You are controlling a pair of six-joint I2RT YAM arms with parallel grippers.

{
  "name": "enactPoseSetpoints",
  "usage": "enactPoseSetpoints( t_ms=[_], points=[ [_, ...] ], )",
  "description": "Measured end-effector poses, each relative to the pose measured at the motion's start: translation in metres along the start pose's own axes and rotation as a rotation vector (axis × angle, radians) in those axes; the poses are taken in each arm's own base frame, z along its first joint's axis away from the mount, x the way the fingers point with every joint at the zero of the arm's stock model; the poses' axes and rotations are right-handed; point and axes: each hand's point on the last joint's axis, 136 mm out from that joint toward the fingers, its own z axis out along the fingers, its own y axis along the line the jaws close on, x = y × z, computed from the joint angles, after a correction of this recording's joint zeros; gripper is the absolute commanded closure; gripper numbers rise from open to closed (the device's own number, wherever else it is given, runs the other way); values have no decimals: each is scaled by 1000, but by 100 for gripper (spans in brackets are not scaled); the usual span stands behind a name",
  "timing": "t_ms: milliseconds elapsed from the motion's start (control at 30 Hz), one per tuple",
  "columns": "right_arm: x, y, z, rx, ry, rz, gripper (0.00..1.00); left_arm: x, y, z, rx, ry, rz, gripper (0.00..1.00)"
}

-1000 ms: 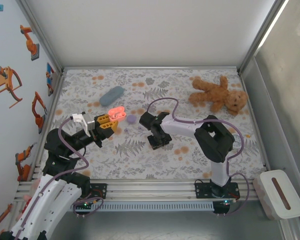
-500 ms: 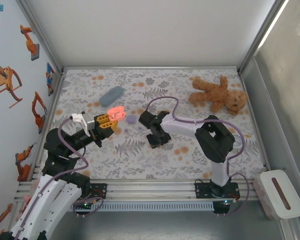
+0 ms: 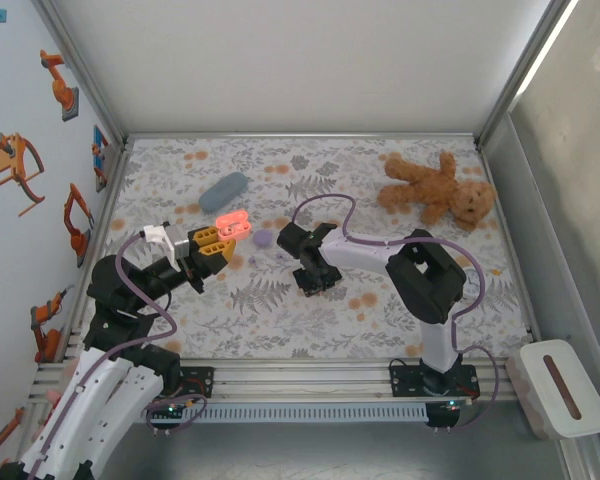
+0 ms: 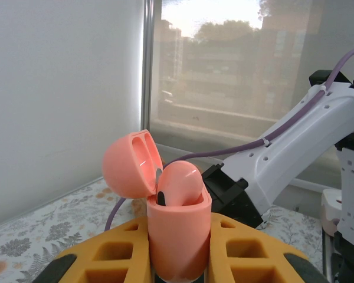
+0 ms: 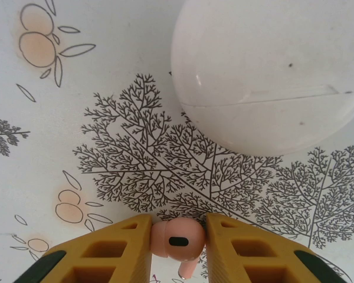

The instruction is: Insert wireless bluetooth earbuds into charging case

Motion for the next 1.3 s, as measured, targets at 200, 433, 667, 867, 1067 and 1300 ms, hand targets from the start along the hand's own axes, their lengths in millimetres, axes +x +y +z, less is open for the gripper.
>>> enactPoseSetpoints(
  t_ms=[200, 433, 667, 867, 1067, 1300],
  points=[
    [0, -1, -1, 4, -3, 0, 75, 0, 0, 0, 0, 1, -1, 100],
    [-9, 0, -18, -7, -67, -8, 76, 1, 0, 0, -1, 4, -4, 100],
    [-25, 0, -79, -42, -242, -15, 76, 0, 0, 0, -1, 2, -3, 100],
    [-45, 0, -153, -81, -451, -17, 76, -3, 1, 3, 2, -15, -9, 100],
    [-61, 0, -238, -140, -710, -27, 77, -3, 9, 11, -6, -28, -13, 100],
    [-67, 6, -319, -243, -979, -63, 77, -9, 21, 19, -32, -64, -5, 100]
  ],
)
